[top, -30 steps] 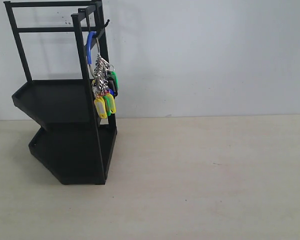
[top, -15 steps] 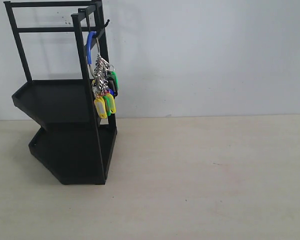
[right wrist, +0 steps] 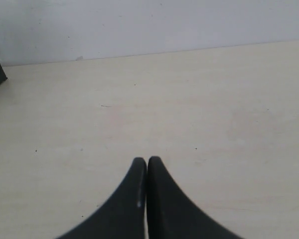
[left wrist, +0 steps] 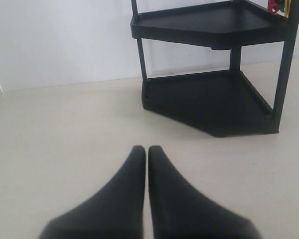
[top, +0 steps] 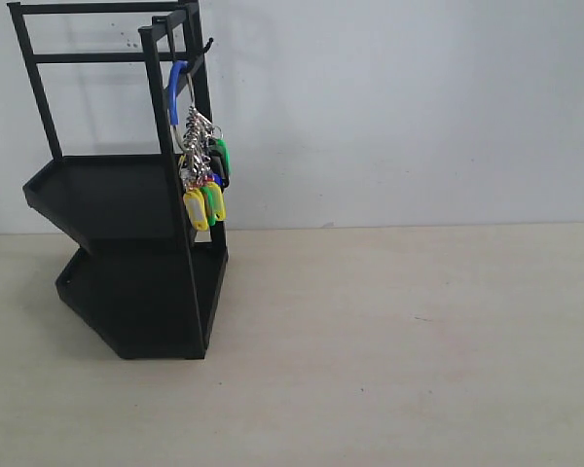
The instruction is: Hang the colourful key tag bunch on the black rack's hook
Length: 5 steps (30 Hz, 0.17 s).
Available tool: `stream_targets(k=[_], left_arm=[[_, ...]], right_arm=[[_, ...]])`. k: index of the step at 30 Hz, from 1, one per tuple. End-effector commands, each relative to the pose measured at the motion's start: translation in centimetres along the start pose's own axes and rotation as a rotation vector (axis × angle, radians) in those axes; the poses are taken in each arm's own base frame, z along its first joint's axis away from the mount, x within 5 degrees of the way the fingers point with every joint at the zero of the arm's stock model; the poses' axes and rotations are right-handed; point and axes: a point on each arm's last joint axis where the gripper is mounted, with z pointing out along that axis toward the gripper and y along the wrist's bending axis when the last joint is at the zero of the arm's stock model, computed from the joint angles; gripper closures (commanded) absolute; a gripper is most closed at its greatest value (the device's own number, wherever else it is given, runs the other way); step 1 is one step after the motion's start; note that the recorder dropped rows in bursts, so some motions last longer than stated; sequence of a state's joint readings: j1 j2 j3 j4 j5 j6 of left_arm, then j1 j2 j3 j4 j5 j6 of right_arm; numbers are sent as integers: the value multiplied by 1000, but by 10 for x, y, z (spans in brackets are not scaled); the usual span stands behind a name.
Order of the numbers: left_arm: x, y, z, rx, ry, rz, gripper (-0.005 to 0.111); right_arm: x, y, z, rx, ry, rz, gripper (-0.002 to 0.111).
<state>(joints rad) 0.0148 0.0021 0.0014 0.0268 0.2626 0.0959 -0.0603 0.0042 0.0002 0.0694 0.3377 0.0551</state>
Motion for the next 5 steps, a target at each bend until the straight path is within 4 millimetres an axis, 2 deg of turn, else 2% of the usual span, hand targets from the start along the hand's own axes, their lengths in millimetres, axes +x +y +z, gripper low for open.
stream_targets(k=[1, 5], left_arm=[[-1, 0, 0, 1, -12, -2, 102], [-1, 0, 0, 1, -12, -2, 102]], right_arm=[[-1, 0, 0, -2, -8, -2, 108], [-1, 0, 0, -2, -8, -2, 108]])
